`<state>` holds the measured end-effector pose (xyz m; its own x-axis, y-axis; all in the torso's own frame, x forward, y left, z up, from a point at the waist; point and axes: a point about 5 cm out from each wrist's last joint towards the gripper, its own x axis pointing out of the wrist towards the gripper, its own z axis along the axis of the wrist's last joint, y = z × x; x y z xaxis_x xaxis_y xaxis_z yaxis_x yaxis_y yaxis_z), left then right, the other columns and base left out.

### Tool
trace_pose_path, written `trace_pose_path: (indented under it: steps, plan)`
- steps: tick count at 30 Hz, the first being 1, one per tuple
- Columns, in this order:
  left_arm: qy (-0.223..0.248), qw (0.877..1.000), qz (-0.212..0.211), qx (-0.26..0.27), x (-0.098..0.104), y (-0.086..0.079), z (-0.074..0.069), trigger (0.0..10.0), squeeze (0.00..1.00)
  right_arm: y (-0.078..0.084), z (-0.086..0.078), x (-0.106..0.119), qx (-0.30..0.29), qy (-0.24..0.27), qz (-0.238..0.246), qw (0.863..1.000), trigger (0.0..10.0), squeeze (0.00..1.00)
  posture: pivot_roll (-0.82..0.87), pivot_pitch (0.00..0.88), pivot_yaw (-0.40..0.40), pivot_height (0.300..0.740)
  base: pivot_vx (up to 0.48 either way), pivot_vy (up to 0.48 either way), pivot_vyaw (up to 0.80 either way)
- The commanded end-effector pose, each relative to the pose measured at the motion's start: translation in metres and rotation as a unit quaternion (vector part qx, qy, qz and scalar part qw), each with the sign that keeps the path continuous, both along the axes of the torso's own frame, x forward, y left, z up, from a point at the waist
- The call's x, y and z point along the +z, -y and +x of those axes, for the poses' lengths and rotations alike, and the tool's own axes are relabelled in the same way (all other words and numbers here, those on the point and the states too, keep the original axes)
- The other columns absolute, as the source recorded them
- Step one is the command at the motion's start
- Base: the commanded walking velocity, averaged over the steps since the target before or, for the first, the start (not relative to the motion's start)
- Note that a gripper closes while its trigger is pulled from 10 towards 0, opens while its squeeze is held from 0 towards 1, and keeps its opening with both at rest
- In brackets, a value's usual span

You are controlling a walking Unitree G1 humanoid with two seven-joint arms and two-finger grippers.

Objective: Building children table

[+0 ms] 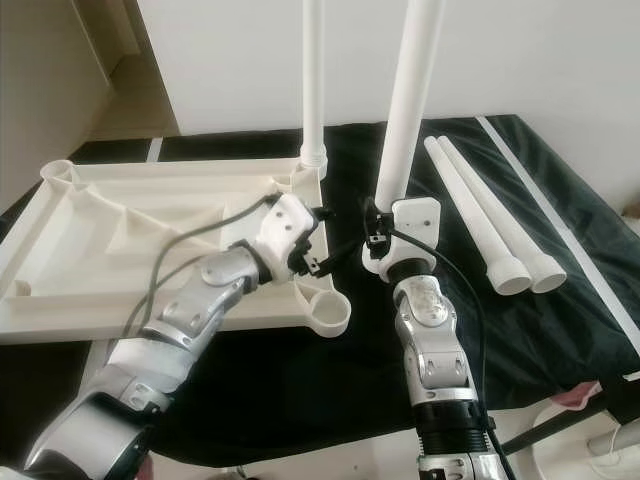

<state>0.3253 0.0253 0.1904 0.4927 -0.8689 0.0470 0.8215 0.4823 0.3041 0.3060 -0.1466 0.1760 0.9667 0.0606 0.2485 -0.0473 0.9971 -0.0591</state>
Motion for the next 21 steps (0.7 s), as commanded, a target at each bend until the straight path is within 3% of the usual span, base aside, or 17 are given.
trace_pose_path:
  steps: [1,3,6,8,14,21]
  plan:
    - [-0.014,1.0,0.013,-0.013,-0.007,0.0,-0.003,10.0,0.0,0.001,0.0,-0.004,-0.004,-0.008,0.003,1.0,10.0,0.0,-0.03,0.03,-0.007,0.74,0.0,0.0,0.0]
    - [-0.013,0.999,0.027,-0.028,-0.01,-0.002,-0.007,10.0,0.0,0.001,-0.001,-0.005,-0.005,-0.01,0.003,1.0,10.0,0.0,-0.04,0.03,-0.006,0.74,0.0,0.0,0.0]
    - [-0.012,0.989,0.079,-0.126,-0.022,-0.012,-0.033,10.0,0.0,0.001,-0.001,-0.003,-0.006,-0.007,0.007,1.0,10.0,0.0,-0.04,0.022,-0.004,0.74,0.0,0.0,0.0]
    - [-0.034,0.983,0.082,-0.158,-0.028,-0.017,-0.044,10.0,0.0,0.001,-0.001,-0.003,-0.006,-0.006,0.006,1.0,10.0,0.0,-0.04,0.019,-0.002,0.74,0.0,0.0,0.0]
    - [-0.069,0.971,0.114,-0.198,-0.042,-0.027,-0.064,10.0,0.0,0.0,0.0,-0.003,-0.004,-0.006,0.003,1.0,10.0,0.0,-0.03,0.009,-0.005,0.74,0.0,0.0,0.0]
    - [-0.084,0.97,0.125,-0.19,-0.044,-0.033,-0.067,10.0,0.0,0.0,0.0,-0.004,-0.001,-0.008,0.0,1.0,10.0,0.0,-0.03,0.002,-0.01,0.74,0.0,0.0,0.0]
